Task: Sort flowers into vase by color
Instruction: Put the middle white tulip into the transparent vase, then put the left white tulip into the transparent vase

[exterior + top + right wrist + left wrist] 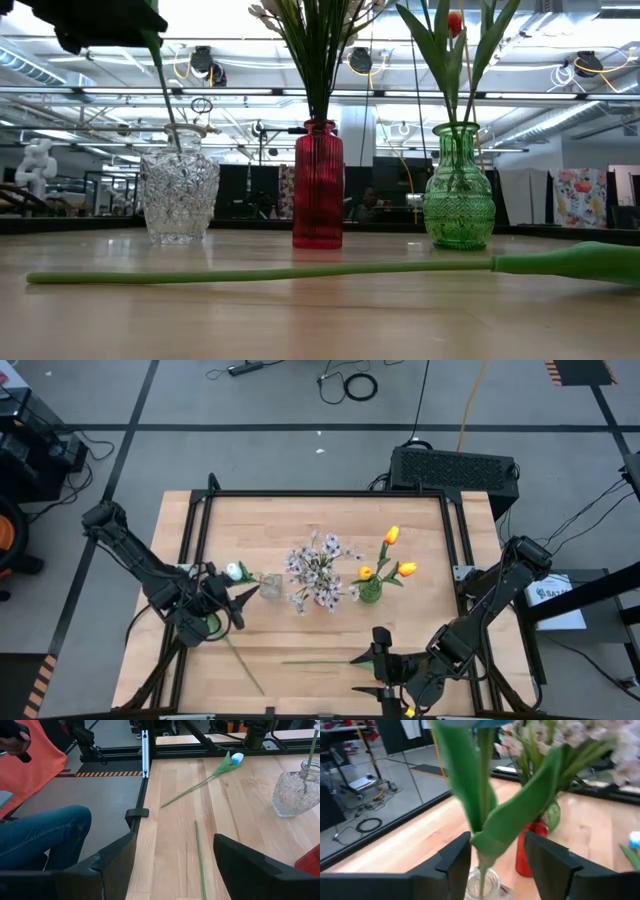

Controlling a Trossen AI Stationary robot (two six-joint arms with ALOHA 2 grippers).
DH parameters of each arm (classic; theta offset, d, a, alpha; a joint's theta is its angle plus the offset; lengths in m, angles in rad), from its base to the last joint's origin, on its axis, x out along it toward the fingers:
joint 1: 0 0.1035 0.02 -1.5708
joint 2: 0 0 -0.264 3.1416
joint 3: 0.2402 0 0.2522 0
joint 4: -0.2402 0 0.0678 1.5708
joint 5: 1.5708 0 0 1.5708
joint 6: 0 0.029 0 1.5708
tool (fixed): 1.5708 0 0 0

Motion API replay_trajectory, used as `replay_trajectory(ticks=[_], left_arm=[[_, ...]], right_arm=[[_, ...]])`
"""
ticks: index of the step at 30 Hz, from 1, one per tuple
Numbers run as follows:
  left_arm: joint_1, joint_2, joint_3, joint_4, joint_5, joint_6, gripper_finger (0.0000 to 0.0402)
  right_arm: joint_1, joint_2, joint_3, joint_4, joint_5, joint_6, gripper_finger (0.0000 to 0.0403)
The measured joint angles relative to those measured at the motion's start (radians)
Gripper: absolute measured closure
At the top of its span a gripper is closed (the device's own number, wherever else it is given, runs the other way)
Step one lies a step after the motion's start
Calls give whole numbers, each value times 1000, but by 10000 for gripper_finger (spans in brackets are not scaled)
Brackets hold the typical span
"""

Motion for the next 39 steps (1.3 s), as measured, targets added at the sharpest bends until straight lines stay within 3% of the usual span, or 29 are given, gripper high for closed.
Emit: replay_trajectory(ticks=[5, 15, 24, 30, 39], left_arm=[[-54, -20, 0, -2, 13, 40, 193], [-141, -65, 1, -85, 187, -21, 191], [-220, -78, 1, -161, 465, -210, 191], [-296, -25, 1, -159, 652, -470, 191], [-390, 188, 1, 60, 665, -835, 192]], right_arm=[[6, 0, 0, -2, 0, 7, 145], [16, 0, 0, -3, 0, 50, 145], [32, 0, 0, 1, 3, 52, 145], [32, 0, 0, 4, 4, 52, 145], [33, 0, 0, 4, 4, 56, 145]])
